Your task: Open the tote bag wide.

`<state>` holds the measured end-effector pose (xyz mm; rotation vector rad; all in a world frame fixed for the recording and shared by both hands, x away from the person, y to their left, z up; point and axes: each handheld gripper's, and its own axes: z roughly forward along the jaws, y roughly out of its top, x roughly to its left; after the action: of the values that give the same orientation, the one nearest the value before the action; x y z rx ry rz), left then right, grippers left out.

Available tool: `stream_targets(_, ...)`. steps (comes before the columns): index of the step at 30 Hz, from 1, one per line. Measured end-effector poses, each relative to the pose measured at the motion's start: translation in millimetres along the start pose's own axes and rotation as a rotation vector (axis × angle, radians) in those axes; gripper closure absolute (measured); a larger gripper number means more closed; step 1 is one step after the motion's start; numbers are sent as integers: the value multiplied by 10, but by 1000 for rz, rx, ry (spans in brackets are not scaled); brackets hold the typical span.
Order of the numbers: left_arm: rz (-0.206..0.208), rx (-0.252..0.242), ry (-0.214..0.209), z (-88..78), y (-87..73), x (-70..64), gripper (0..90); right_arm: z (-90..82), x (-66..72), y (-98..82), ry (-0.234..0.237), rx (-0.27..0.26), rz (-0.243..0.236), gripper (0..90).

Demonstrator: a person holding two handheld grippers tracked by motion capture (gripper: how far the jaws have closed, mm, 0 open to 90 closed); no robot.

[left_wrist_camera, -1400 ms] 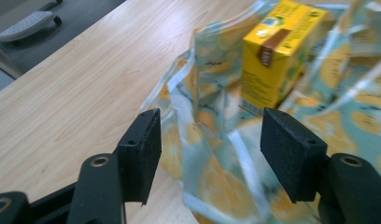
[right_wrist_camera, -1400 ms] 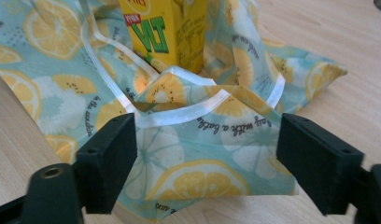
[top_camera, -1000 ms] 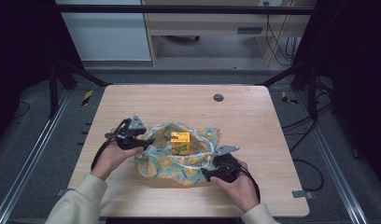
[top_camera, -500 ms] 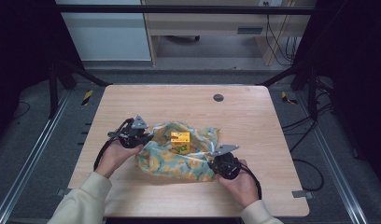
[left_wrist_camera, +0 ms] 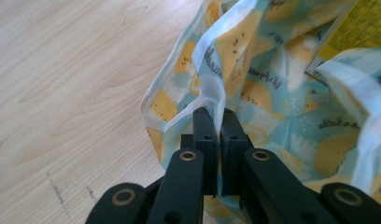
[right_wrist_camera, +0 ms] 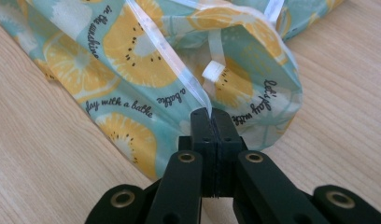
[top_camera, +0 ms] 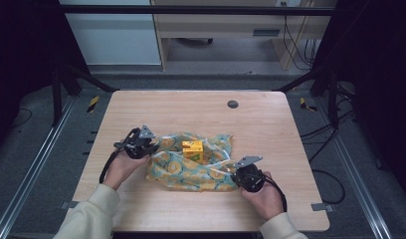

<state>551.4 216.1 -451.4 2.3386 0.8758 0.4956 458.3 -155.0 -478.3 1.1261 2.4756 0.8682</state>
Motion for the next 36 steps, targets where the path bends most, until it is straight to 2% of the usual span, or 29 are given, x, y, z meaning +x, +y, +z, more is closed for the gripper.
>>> stream_targets(11,-11,18,-5,52,-95,19,889,-2,22,-39,15,23,-1,900)
stream_targets(19,-17,42,-8,125,-166,34,892,36,36,-43,13,42,-21,900)
stream_targets(36,-33,50,9,161,-266,86,893,35,9,-61,16,65,-4,900)
